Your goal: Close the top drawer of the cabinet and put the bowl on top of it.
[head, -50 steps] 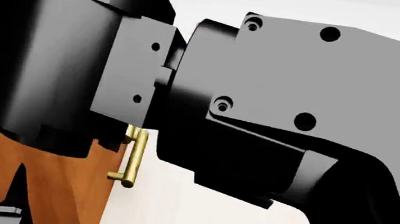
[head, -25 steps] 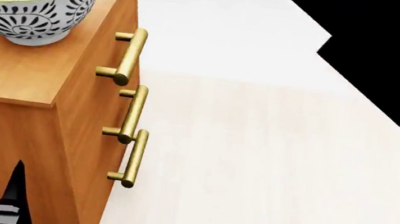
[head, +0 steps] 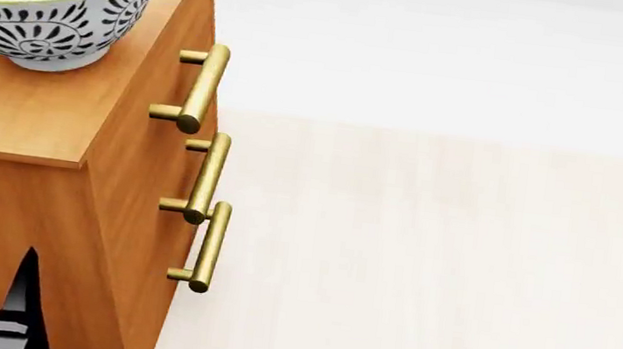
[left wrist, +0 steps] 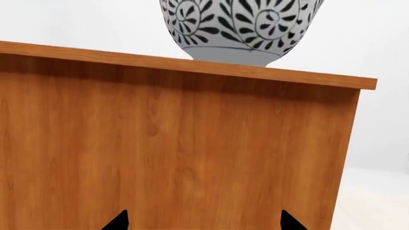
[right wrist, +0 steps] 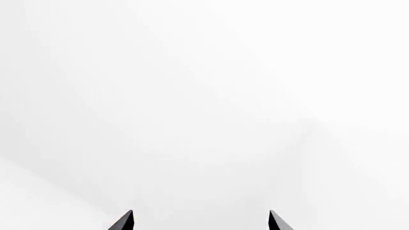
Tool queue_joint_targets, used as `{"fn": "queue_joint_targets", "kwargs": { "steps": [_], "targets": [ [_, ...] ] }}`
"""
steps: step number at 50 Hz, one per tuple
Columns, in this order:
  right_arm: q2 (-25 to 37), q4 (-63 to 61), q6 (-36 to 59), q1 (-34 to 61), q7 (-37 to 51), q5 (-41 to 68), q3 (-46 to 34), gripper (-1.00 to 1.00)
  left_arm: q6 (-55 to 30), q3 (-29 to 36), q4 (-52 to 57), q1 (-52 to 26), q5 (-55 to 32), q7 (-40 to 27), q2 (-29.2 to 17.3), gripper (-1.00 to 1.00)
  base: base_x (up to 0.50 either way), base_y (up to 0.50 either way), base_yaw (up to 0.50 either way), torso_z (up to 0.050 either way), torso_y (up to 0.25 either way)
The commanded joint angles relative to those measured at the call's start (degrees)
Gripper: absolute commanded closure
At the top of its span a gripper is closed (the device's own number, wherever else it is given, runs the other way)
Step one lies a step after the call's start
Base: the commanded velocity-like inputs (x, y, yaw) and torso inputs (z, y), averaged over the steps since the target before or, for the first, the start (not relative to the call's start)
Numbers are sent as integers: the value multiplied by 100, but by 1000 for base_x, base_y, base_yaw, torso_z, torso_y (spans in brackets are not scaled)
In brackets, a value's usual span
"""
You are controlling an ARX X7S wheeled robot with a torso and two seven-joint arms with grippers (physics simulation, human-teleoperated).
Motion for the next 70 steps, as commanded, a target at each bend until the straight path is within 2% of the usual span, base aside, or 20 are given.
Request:
{"fn": "queue_joint_targets", "kwargs": {
  "steps": [1,13,19,24,32,45,55,70],
  "targets": [
    [1396,-1480,236,-469,744,413,94,-100,15,46,67,35,39,-20,-7,-100,0,0,0,0,0],
    [2448,-2404,-356,-1456,1135,485,-41,-100,34,46,123,87,66,-59,-34,-100,0,0,0,0,0],
    [3080,-2753,-925,-2191,1299,380,-248,-100,55,93,104,69,105,-57,-6,-100,0,0,0,0,0],
    [3354,-2815,-1421,-2746,1344,192,-438,-100,44,116,126,77,129,-79,-6,-100,0,0,0,0,0],
    [3423,-2514,-2097,-3424,1323,-40,-649,-100,70,130,103,96,163,-90,-9,-100,0,0,0,0,0],
    [3047,-1114,-3383,-4746,1062,-258,-961,-100,88,174,61,94,216,-109,4,-100,0,0,0,0,0],
    [3046,-939,-3791,-5204,1037,-304,-1057,-100,165,179,-51,88,239,-94,24,-100,0,0,0,0,0],
    [3626,-1291,-4174,-5546,1163,-379,-1140,-100,244,224,-28,164,313,-116,24,-100,0,0,0,0,0]
  ]
}}
